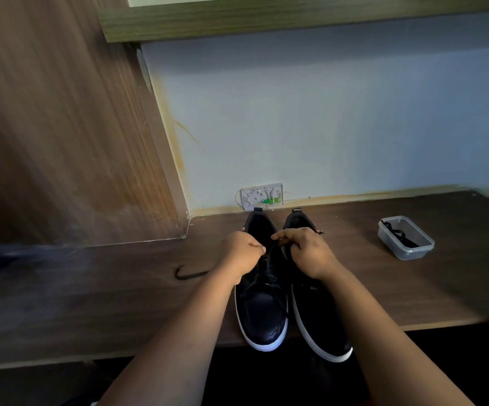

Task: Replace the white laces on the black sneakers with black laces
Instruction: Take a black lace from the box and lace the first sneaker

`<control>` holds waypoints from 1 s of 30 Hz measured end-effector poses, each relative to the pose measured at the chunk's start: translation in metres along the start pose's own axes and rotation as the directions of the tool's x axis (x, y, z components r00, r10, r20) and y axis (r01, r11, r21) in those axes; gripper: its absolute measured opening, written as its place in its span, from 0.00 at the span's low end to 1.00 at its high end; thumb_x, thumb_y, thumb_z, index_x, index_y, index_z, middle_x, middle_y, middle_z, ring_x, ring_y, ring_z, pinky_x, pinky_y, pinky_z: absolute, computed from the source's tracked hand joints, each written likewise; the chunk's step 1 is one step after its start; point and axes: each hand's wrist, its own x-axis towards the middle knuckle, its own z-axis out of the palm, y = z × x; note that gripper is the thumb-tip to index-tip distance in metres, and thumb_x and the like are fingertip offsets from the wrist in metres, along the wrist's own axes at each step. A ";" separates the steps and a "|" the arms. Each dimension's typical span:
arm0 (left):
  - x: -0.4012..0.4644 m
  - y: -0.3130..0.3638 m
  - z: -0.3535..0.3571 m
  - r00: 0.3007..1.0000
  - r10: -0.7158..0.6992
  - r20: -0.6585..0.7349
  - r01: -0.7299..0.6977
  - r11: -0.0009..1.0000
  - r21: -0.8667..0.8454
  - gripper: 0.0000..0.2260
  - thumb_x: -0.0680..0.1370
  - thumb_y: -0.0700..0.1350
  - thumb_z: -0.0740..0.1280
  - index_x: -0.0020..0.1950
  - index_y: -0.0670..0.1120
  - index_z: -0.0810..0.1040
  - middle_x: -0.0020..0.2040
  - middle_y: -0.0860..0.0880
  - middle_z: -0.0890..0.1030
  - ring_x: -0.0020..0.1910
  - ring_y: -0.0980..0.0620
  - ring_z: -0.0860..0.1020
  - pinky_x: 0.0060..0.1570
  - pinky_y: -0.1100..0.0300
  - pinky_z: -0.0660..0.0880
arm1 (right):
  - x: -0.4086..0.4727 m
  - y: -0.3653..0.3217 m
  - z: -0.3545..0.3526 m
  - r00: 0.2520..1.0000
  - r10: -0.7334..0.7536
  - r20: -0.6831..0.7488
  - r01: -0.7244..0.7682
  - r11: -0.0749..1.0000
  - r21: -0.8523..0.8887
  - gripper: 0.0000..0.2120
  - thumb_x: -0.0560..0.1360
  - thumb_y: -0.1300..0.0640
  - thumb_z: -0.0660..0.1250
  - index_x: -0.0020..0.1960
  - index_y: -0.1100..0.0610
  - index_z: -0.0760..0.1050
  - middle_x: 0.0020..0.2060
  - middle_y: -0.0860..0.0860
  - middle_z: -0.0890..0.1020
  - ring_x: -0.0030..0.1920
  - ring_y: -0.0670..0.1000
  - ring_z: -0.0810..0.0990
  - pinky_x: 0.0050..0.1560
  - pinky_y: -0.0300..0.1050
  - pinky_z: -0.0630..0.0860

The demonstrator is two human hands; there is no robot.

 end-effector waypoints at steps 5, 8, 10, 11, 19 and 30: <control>0.007 0.010 -0.019 0.906 -0.371 0.202 0.422 0.768 -0.482 0.08 0.77 0.43 0.64 0.37 0.45 0.74 0.32 0.51 0.65 0.29 0.55 0.61 0.29 0.64 0.61 | 0.001 0.002 0.002 1.000 -0.016 0.001 0.016 1.000 -0.011 0.26 0.70 0.72 0.54 0.58 0.53 0.80 0.46 0.48 0.83 0.56 0.49 0.77 0.58 0.36 0.70; 0.006 0.015 -0.040 0.864 -0.377 0.334 0.504 0.631 -0.590 0.16 0.79 0.51 0.61 0.33 0.48 0.69 0.28 0.54 0.63 0.26 0.57 0.57 0.30 0.65 0.56 | 0.001 0.002 0.002 1.000 -0.011 -0.005 0.011 1.000 -0.006 0.26 0.70 0.71 0.54 0.57 0.52 0.80 0.46 0.48 0.83 0.56 0.48 0.76 0.58 0.38 0.70; 0.008 0.018 -0.057 0.896 -0.343 0.283 0.440 0.587 -0.680 0.15 0.79 0.52 0.62 0.33 0.49 0.70 0.28 0.54 0.64 0.26 0.57 0.57 0.30 0.64 0.56 | 0.000 0.001 0.001 1.000 0.000 -0.005 0.000 1.000 0.000 0.25 0.70 0.71 0.54 0.57 0.52 0.80 0.47 0.48 0.83 0.55 0.47 0.76 0.58 0.37 0.69; 0.008 0.020 -0.065 0.920 -0.325 0.221 0.380 0.589 -0.714 0.14 0.78 0.52 0.63 0.34 0.49 0.71 0.28 0.54 0.64 0.26 0.57 0.58 0.30 0.64 0.56 | 0.001 0.000 0.001 1.000 0.003 -0.005 -0.003 1.000 0.008 0.25 0.70 0.71 0.54 0.57 0.52 0.80 0.46 0.49 0.83 0.55 0.47 0.76 0.59 0.38 0.70; -0.010 0.037 -0.094 0.994 -0.034 -0.104 -0.038 0.787 -0.616 0.12 0.78 0.49 0.64 0.34 0.50 0.75 0.35 0.58 0.73 0.34 0.57 0.66 0.40 0.58 0.61 | 0.001 -0.021 0.006 0.985 -0.055 -0.164 0.038 0.994 -0.105 0.18 0.77 0.61 0.62 0.65 0.49 0.75 0.53 0.51 0.74 0.57 0.55 0.67 0.60 0.46 0.65; -0.019 0.037 -0.069 0.992 0.010 0.129 0.045 0.908 -0.417 0.14 0.78 0.53 0.65 0.34 0.51 0.72 0.33 0.55 0.74 0.36 0.55 0.72 0.49 0.55 0.68 | -0.004 -0.038 -0.019 0.969 0.056 -0.239 0.001 0.973 0.230 0.09 0.80 0.57 0.63 0.44 0.49 0.79 0.35 0.44 0.80 0.35 0.39 0.76 0.36 0.30 0.68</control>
